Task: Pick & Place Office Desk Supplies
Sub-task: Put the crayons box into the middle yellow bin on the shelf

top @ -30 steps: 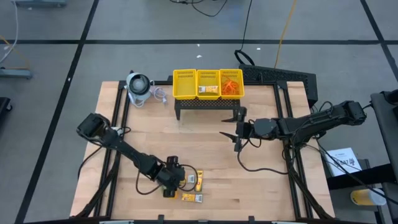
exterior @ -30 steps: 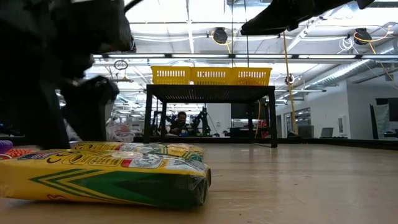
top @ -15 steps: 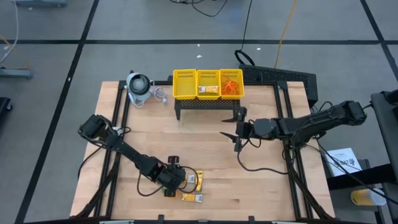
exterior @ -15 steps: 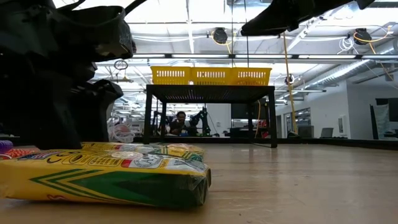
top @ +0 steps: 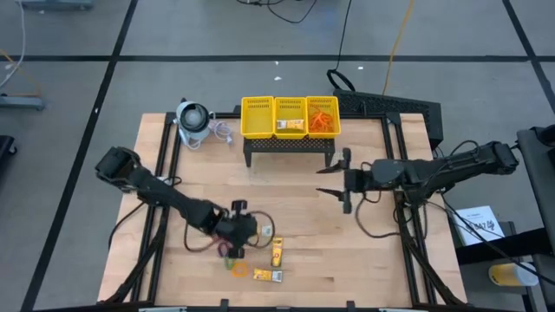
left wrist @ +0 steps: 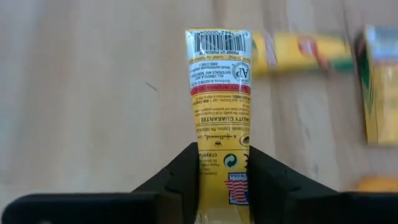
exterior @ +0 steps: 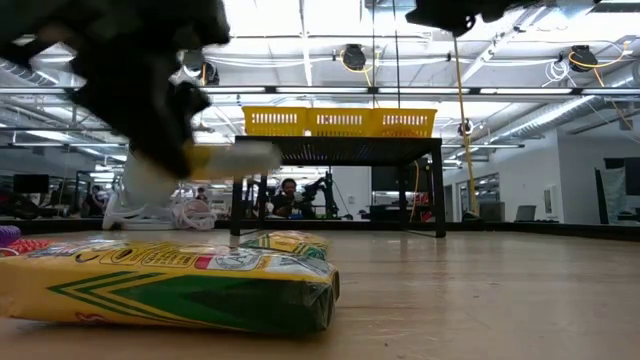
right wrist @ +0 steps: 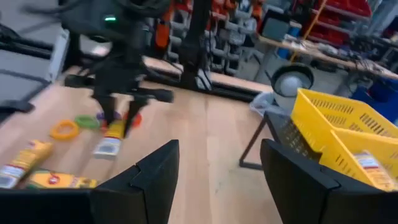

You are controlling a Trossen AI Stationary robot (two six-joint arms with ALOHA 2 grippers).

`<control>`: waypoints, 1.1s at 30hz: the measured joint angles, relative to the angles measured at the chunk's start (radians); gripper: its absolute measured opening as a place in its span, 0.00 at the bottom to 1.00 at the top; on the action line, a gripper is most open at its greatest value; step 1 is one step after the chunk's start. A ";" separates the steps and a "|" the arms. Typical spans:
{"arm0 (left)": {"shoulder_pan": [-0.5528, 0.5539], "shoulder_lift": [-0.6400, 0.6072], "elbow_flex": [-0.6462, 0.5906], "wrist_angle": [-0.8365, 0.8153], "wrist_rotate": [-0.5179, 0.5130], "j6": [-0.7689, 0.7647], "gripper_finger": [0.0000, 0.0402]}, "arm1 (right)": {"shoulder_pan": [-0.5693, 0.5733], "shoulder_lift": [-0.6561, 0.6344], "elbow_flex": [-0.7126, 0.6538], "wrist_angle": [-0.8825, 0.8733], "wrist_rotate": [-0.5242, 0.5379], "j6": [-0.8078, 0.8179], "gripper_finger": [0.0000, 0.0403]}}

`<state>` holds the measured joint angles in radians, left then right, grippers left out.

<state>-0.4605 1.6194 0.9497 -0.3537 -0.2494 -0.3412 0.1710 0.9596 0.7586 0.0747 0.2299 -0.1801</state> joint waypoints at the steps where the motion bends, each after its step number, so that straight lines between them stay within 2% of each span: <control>1: 0.012 -0.023 0.000 0.001 -0.002 0.018 0.28 | 0.000 -0.024 -0.011 0.000 -0.007 0.000 0.53; 7: 0.086 -0.146 0.000 0.035 -0.020 0.129 0.28 | 0.000 -0.180 -0.134 0.043 -0.017 0.029 0.53; 14: 0.186 -0.233 0.002 0.208 -0.049 0.294 0.28 | 0.000 -0.293 -0.275 0.139 -0.018 0.071 0.53; 21: 0.315 -0.232 0.002 0.433 -0.049 0.415 0.28 | -0.001 -0.349 -0.292 0.105 -0.021 0.047 0.53; 25: 0.400 -0.231 0.002 0.541 -0.049 0.420 0.28 | -0.001 -0.383 -0.292 0.017 -0.019 0.061 0.53; 33: 0.592 -0.231 0.002 0.718 -0.049 0.407 0.28 | -0.001 -0.401 -0.292 0.011 0.011 0.079 0.53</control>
<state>0.1319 1.3880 0.9520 0.3641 -0.2987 0.0654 0.1699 0.5583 0.4664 0.0856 0.2409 -0.1013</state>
